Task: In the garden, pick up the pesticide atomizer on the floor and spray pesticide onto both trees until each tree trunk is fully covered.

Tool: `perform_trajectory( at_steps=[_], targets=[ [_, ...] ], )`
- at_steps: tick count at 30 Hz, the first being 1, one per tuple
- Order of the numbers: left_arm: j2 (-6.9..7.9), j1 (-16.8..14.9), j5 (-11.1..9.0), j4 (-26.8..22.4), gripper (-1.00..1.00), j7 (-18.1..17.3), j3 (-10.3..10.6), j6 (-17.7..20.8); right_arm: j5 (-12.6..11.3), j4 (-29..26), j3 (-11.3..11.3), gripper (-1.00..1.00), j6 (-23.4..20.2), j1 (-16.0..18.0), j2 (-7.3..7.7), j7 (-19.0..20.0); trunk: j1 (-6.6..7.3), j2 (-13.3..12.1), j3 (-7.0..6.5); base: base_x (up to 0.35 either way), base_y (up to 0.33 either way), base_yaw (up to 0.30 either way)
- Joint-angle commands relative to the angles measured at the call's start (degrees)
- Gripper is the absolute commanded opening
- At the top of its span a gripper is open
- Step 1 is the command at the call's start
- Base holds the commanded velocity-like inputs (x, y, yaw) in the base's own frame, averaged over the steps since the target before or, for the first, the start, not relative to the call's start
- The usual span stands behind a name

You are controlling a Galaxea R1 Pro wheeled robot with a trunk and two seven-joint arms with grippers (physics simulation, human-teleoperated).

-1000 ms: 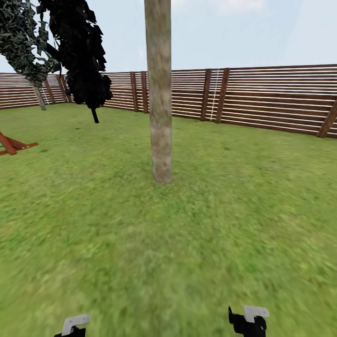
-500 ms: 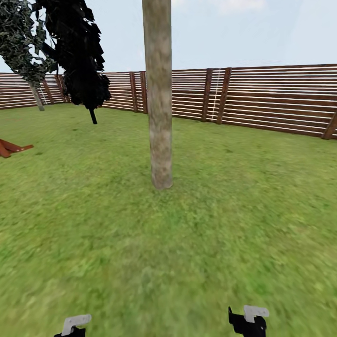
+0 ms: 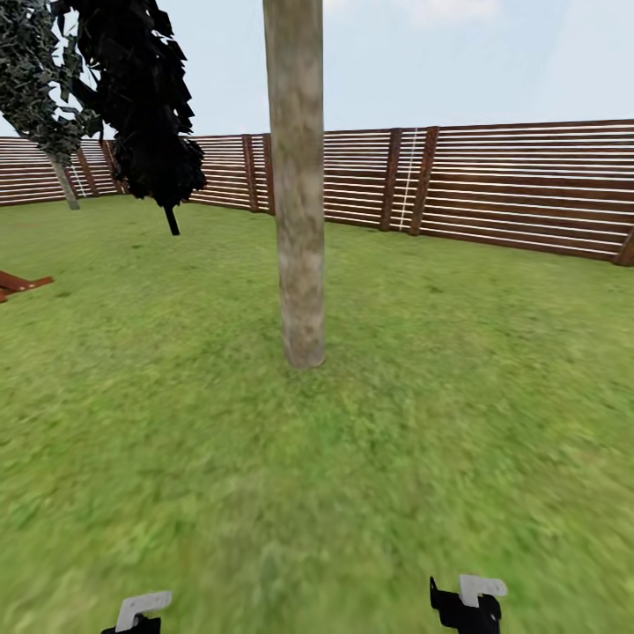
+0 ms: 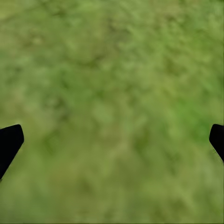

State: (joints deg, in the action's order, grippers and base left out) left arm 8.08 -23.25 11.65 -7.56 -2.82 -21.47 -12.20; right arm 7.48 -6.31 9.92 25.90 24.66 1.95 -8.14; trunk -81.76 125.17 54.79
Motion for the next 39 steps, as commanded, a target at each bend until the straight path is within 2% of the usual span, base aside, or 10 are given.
perform_trajectory(
  at_steps=[1, 39],
  targets=[
    [0.00, -0.04, 0.48, 0.07, -1.00, -0.25, -0.50, -0.20, 0.61, 0.07, 0.37, 1.00, 0.15, 0.04, -0.01, -0.21, -0.03, 0.02, 0.05, 0.338, 0.000, 0.000],
    [0.16, -0.04, 0.56, -0.18, -1.00, -0.33, -0.50, -0.23, 0.55, 0.14, 0.37, 1.00, 0.16, 0.04, 0.07, -0.43, -0.03, 0.02, 0.05, 0.338, 0.000, 0.000]
  ],
)
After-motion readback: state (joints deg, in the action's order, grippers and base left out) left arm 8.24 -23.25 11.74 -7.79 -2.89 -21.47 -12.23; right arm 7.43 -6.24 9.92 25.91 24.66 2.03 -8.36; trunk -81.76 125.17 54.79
